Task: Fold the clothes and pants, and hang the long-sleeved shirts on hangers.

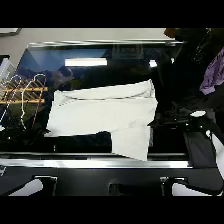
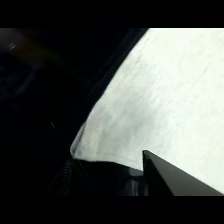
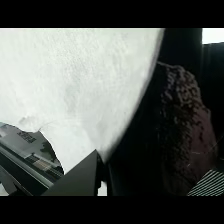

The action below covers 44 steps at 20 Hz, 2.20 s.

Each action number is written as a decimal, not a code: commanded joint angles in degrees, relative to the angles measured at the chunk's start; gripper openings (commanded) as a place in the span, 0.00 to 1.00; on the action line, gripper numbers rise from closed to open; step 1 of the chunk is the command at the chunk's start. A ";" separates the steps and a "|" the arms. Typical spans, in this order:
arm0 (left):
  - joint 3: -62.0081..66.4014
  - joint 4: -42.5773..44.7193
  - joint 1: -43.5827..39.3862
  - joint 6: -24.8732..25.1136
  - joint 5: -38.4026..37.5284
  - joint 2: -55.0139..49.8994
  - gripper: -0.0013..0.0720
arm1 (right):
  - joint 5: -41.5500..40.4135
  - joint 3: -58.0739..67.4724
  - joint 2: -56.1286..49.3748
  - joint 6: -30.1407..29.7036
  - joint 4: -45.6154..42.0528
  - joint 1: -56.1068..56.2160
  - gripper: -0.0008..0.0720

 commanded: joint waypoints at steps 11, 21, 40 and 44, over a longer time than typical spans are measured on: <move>13.60 -11.15 -9.40 2.84 2.60 0.79 0.04 | -6.38 7.61 11.23 -3.32 3.15 7.54 0.06; 68.78 -7.74 -6.60 -6.19 -8.11 14.47 0.04 | -3.13 60.46 25.62 10.40 -12.94 11.45 0.06; 55.06 6.64 -5.25 -11.34 -12.94 29.18 0.04 | 9.64 70.01 20.92 42.51 -28.52 11.47 0.06; 40.76 4.17 -11.13 -4.83 -2.51 13.73 0.04 | 13.84 65.72 4.17 41.75 -28.52 11.47 0.06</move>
